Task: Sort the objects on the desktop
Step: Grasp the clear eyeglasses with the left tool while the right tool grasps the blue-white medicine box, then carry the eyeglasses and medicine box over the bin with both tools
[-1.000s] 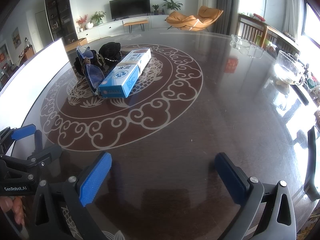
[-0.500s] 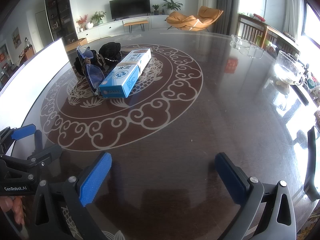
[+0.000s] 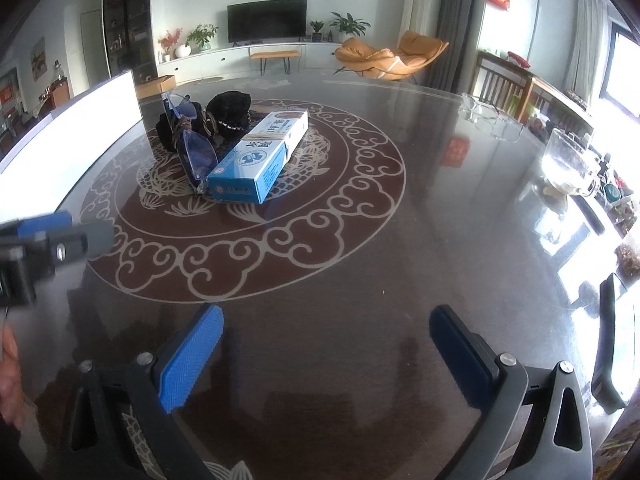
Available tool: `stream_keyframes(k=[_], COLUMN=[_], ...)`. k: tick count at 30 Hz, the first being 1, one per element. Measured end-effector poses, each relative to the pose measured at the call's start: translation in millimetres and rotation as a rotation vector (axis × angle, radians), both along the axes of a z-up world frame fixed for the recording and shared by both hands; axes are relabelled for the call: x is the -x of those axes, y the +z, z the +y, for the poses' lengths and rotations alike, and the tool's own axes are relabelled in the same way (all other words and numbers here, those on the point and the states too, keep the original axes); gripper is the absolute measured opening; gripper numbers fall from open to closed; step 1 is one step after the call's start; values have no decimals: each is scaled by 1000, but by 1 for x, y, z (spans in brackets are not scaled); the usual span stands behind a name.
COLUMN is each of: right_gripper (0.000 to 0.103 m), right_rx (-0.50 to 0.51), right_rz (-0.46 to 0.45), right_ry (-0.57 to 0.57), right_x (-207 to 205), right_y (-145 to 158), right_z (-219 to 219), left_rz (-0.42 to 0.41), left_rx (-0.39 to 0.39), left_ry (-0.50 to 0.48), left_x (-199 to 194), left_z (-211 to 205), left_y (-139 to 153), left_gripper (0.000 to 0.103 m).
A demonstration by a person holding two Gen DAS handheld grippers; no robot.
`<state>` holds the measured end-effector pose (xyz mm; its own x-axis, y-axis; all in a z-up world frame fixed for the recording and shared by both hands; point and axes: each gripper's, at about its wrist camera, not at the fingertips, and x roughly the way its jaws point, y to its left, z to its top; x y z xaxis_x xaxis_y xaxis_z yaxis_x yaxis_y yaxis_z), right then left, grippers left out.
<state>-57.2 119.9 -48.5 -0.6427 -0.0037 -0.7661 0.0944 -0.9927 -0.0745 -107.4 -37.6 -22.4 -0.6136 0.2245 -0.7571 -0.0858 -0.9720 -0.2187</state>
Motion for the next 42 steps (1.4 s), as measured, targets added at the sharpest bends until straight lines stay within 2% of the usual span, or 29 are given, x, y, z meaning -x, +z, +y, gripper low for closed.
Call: stream_keyframes(k=[5,9,11,12,13,14,15,16,18,23,29,31,33,36,38,40,41,42], right_gripper=[103,103,103,103,103,103,103,103,103,103,103,103,103,103,103,103,103,103], right_rx=[27,30,30,30,31,33,36,40,45,43,35,37,59,130,217,298,303,286], right_rz=[-12,-15,-16,-17,-18,-18,-19,-19,-20,-16,-11,-14,-23,-34,-60,-79,-71,-59], right_ry=[-2,0,0,-1,-1,-2,-4,-5,-7,-6,-13,-11,-1,-2,-6,8,15,30], right_x=[2,2,3,3,3,4,4,5,5,5,5,5,5,7,21,41,55,71], right_y=[-2,-2,-3,-3,-3,-3,-4,-4,-4,-4,-3,-3,-4,-4,1,9,17,24], right_z=[6,7,7,7,7,7,8,9,10,9,8,8,9,18,25,23,17,8], left_rz=[14,1,-30,-39,-46,-35,-26,-38,-35,-32,-74,-84,-68,-58,-52,-34,-28,-27], left_rx=[35,123,131,117,92,99,101,98,97,154,212,215,222,245,234,231,231,227], left_ry=[83,164,184,189,185,185,166,138,98,7,-35,-28,-22,-20,-17,-12,-13,-14], left_x=[55,100,114,118,119,115,112,107,92,44,13,11,7,5,2,-2,-4,-5], left_z=[23,31,28,24,19,17,14,11,5,-5,-15,-16,-14,-13,-16,-19,-21,-23], left_y=[5,-11,-22,-26,-30,-29,-27,-26,-20,-3,-17,-23,-23,-25,-26,-26,-26,-26], left_gripper=[103,103,103,98,86,68,44,34,29,27,28,32,46,47,45,32,25,25])
